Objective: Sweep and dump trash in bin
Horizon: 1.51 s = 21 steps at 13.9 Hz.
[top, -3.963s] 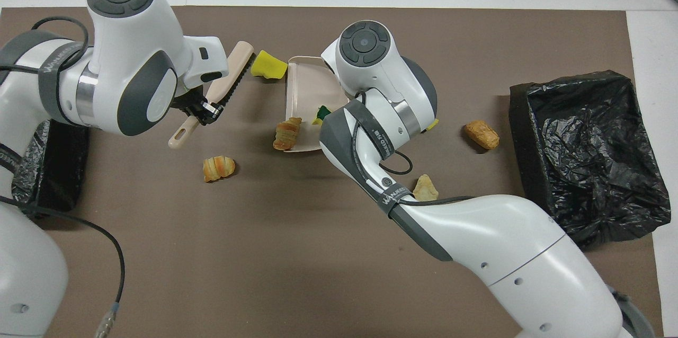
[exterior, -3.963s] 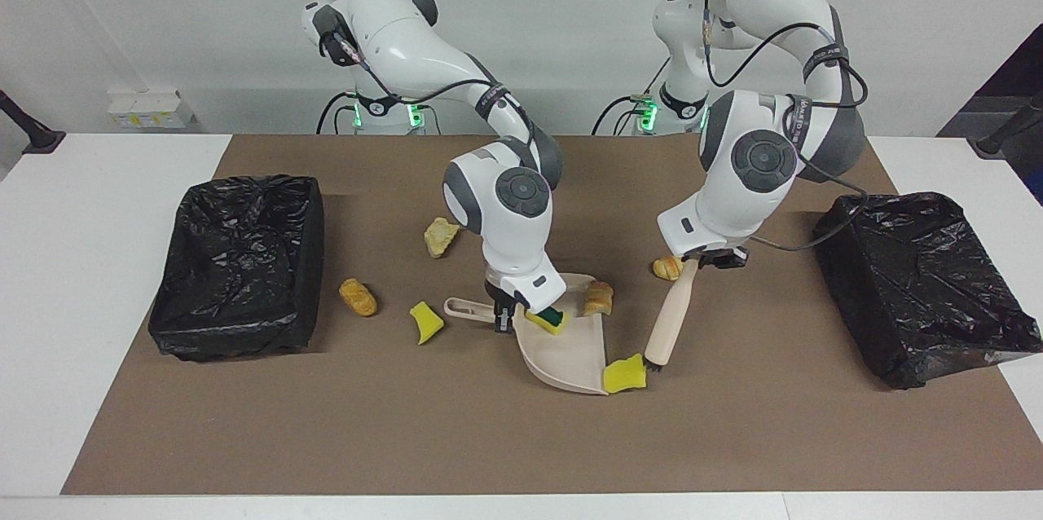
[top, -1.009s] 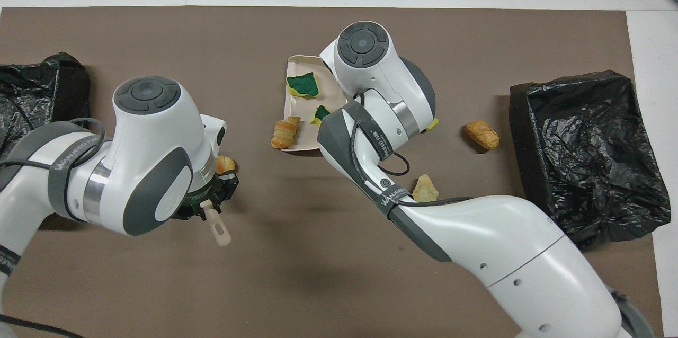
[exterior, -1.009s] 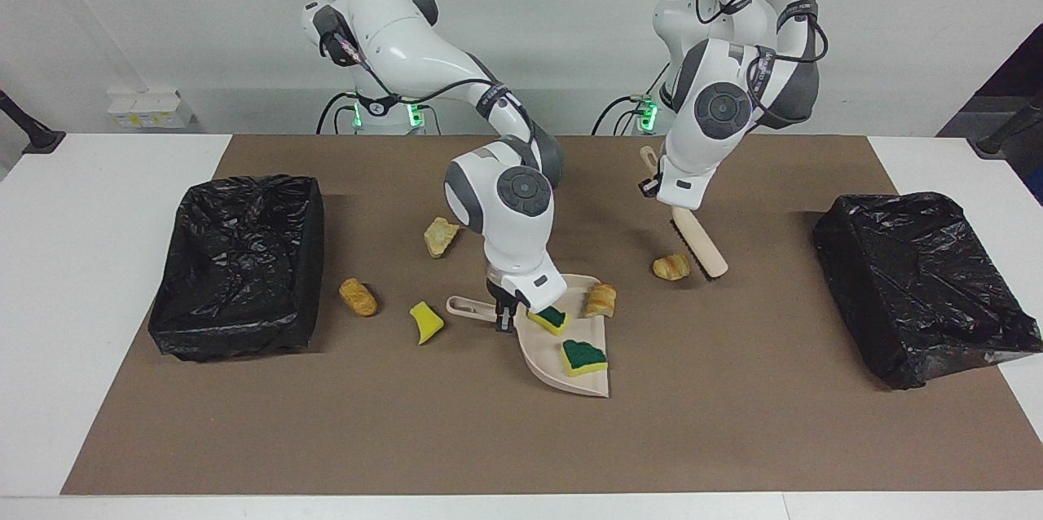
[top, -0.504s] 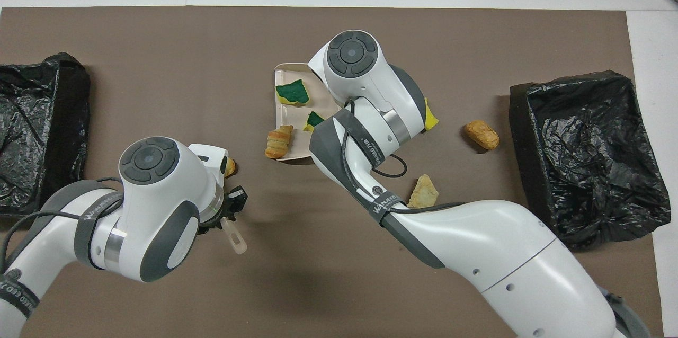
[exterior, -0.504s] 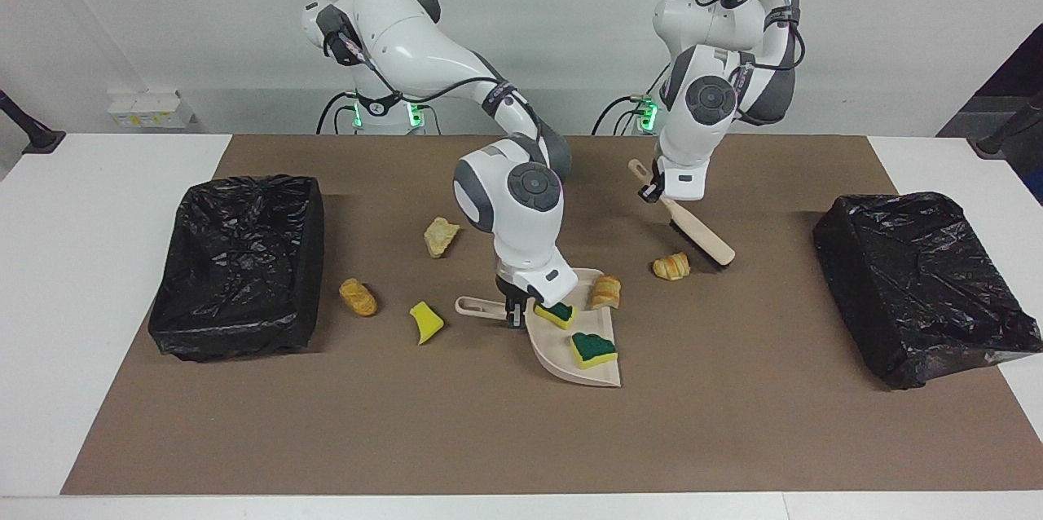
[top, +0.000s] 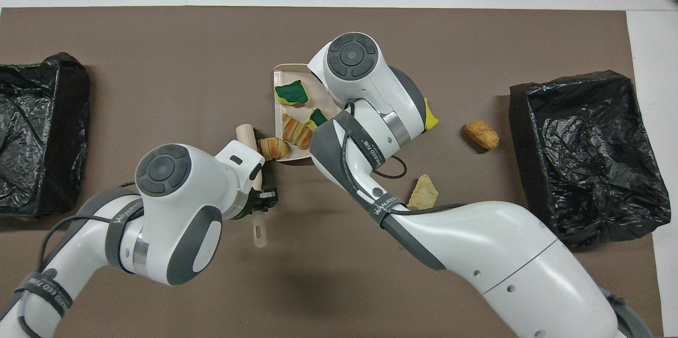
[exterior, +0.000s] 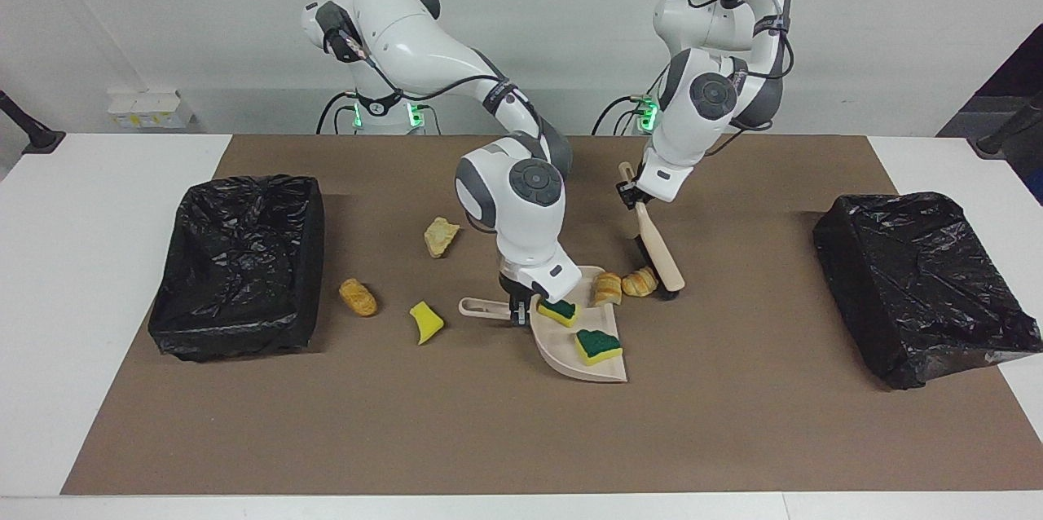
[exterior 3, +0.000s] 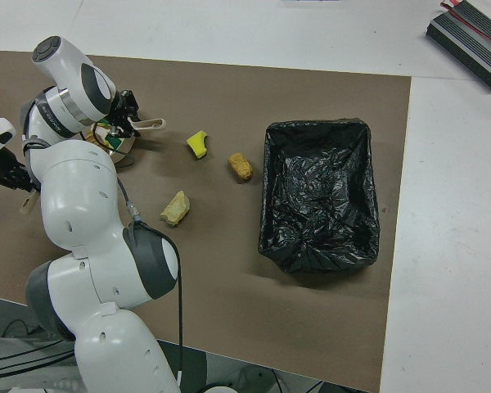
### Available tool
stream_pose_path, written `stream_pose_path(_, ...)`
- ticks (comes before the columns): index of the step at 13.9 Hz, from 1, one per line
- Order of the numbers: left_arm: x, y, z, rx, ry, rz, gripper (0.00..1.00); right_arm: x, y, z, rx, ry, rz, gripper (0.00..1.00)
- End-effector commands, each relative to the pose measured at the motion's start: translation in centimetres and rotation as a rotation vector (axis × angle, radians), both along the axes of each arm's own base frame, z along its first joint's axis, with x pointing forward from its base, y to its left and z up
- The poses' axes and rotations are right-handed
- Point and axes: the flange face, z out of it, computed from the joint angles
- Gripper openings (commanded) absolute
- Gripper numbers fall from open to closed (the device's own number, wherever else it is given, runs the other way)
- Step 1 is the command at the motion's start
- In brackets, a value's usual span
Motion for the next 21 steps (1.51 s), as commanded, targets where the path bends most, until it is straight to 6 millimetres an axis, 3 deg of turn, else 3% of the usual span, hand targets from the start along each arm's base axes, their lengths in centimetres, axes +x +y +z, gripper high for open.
stream_pose_path(1,0.1,-3.1,-0.1,-0.053,-0.068,-0.052,0.00,-0.5,-0.4,0.0,0.006,0.004,0.023,0.00)
stream_pose_path(2,0.0,-4.4,0.3,-0.083,-0.097,-0.052,0.00,-0.5,-0.4,0.0,0.006,0.004,0.023,0.00)
stream_pose_path(4,-0.2,-4.7,0.4,-0.087,-0.097,-0.037,0.00,-0.4,-0.6,0.0,0.006,0.005,0.017,0.00)
stream_pose_path(10,1.5,0.1,-0.5,0.025,-0.046,-0.014,0.00,-0.2,-1.0,-0.2,0.014,0.013,0.002,0.00)
stream_pose_path(13,2.7,3.3,1.0,0.074,-0.072,-0.001,0.00,0.7,-2.5,0.4,0.031,-0.005,-0.001,0.00)
stream_pose_path(15,1.9,3.7,2.7,0.115,-0.074,-0.032,0.00,1.4,-4.1,1.3,0.055,-0.002,-0.014,0.00)
stream_pose_path(17,0.5,2.9,3.7,0.126,-0.055,-0.046,0.00,2.1,-6.5,2.4,0.087,0.011,0.016,0.00)
stream_pose_path(21,-5.6,-2.5,3.6,0.135,-0.070,-0.059,0.00,1.6,-12.7,6.9,0.094,0.017,0.031,0.00)
